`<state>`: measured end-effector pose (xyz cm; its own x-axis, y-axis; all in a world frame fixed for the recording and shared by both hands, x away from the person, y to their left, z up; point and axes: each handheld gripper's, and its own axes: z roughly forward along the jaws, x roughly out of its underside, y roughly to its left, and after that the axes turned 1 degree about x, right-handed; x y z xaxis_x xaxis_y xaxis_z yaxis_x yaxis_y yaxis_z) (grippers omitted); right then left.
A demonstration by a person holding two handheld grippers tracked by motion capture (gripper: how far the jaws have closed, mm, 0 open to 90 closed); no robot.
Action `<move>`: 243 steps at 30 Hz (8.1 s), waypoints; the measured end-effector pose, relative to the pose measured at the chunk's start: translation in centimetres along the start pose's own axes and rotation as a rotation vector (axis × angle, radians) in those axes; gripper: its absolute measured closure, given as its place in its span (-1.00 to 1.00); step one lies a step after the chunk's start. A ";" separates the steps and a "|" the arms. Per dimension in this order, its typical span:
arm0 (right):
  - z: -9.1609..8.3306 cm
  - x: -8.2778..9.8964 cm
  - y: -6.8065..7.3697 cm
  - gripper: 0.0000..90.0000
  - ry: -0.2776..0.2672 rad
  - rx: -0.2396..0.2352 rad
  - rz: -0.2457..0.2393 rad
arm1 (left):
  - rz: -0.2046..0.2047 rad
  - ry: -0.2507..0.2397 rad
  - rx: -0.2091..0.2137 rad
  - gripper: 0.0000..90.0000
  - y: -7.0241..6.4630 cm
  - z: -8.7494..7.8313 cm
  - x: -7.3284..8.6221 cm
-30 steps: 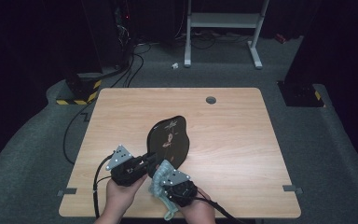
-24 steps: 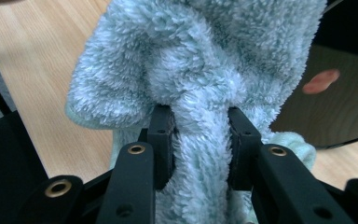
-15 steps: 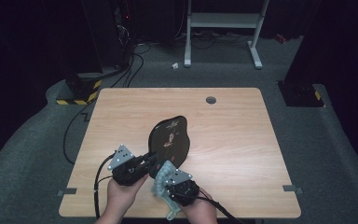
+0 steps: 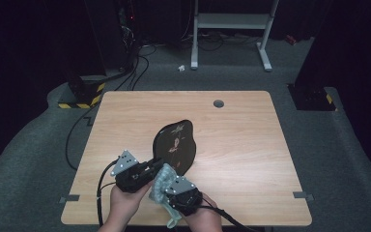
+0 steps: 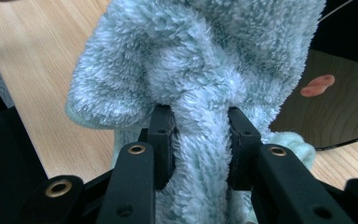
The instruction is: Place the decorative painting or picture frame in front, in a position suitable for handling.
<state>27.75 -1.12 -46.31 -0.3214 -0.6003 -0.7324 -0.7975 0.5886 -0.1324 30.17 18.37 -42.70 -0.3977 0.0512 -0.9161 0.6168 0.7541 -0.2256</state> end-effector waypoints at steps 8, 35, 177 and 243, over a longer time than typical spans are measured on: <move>0.7 0.7 0.1 0.51 0.018 -0.004 0.003 | 0.003 0.001 0.011 0.72 0.1 0.2 0.0; 1.1 3.8 -2.2 0.50 0.031 0.021 0.077 | 0.026 0.007 0.035 0.41 0.4 -0.4 1.8; -6.7 -13.0 -11.2 0.46 -0.452 0.159 0.213 | 0.076 -0.011 0.086 0.73 2.2 -0.1 4.6; -4.8 -12.3 -11.0 0.50 -0.410 0.080 0.239 | 0.079 -0.015 0.081 0.74 1.9 0.1 4.6</move>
<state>38.04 -2.77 -32.65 -0.2504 -0.1898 -0.9494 -0.6786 0.7338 0.0323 29.54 19.99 -47.40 -0.3361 0.0981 -0.9367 0.6992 0.6924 -0.1783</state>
